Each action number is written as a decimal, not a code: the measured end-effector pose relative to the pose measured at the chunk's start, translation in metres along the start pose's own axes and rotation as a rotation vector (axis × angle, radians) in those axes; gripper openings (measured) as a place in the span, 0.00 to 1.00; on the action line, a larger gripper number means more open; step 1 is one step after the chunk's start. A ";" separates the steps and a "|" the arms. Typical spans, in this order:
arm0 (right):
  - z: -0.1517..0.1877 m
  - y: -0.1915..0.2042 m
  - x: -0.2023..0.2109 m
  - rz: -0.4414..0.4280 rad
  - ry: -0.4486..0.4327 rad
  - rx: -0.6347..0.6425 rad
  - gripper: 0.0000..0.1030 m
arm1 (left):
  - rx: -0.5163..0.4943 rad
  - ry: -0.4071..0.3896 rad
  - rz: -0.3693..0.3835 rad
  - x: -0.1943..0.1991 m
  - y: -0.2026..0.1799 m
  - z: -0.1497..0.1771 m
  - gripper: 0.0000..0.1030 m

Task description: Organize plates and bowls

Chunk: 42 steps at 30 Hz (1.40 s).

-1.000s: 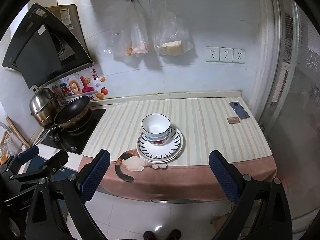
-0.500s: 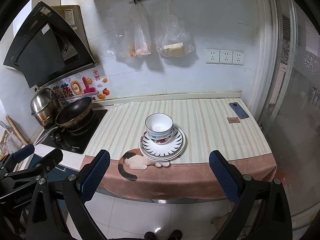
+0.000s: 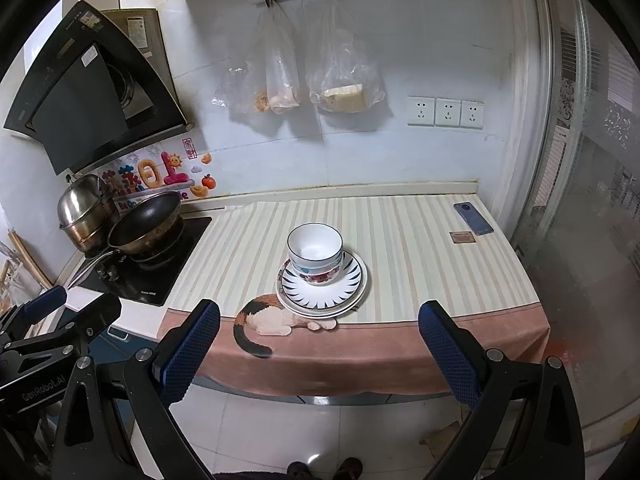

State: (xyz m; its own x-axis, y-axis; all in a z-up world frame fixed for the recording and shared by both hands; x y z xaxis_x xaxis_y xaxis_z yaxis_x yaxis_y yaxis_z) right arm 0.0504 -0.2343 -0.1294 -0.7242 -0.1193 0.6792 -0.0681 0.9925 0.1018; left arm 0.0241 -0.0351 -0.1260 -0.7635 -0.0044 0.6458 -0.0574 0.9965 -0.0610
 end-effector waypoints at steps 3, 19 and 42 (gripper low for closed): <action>0.001 -0.001 -0.001 0.003 0.004 -0.002 0.98 | 0.005 0.007 0.011 -0.004 0.002 -0.001 1.00; 0.002 -0.003 -0.011 0.009 0.017 -0.002 0.99 | 0.000 0.019 0.026 -0.013 0.002 0.001 1.00; 0.002 -0.005 -0.016 0.017 0.026 -0.015 0.99 | -0.003 0.019 0.027 -0.016 0.003 0.001 1.00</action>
Point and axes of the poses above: each gripper's, at about its wrist camera, not at the fingertips, and x roughly against the way its jaws point, y to its left, z to its underside, the point moved 10 cm from there along -x, roughly the way its jaws point, and after that the axes turned 3 degrees about z, right-handed, at the moved point
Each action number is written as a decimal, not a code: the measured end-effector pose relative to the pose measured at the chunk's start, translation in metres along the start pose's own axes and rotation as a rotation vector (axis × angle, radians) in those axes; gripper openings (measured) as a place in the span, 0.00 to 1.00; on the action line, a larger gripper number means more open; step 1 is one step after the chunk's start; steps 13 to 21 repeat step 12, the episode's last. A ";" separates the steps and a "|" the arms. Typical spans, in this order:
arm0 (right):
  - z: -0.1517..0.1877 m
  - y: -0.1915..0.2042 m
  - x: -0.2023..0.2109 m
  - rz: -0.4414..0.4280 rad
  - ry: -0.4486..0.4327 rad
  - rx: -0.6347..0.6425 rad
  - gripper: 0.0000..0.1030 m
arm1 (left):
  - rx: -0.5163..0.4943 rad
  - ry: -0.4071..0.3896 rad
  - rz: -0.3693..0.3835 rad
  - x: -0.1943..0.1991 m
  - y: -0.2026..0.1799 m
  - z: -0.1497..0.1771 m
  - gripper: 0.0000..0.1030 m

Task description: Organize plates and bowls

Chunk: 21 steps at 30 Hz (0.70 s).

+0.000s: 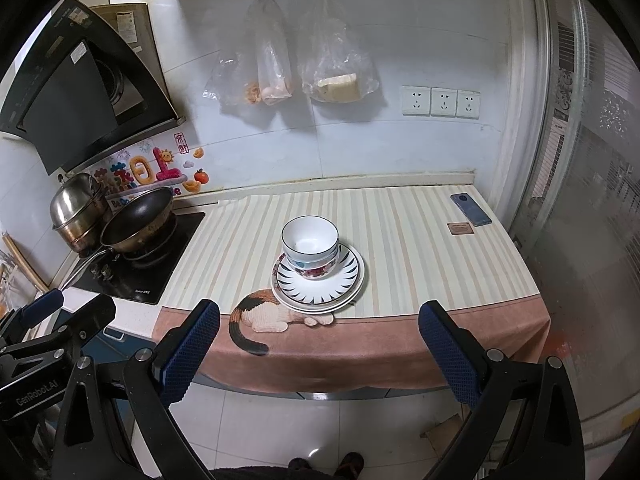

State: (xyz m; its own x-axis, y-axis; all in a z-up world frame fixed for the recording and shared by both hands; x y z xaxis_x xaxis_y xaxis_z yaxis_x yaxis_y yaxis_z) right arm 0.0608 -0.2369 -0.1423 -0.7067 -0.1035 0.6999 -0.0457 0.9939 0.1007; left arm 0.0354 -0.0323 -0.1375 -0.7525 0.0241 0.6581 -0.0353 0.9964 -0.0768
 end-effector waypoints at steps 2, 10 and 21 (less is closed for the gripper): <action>-0.001 0.000 0.000 -0.001 -0.002 0.000 0.99 | 0.000 -0.001 0.000 -0.001 0.001 -0.001 1.00; 0.000 0.000 0.000 -0.001 0.000 0.001 0.99 | -0.009 -0.011 -0.001 -0.001 0.003 -0.001 1.00; 0.000 0.000 0.000 0.001 0.000 0.002 0.99 | -0.010 -0.011 0.001 -0.001 0.006 -0.001 1.00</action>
Point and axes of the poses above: each gripper's, at about its wrist camera, not at the fingertips, and x roughly against the way its jaws point, y to its left, z to its underside, the point moved 10 cm from there along -x, roughly the way its jaws point, and after that the axes turned 3 degrees about z, right-handed, at the moved point
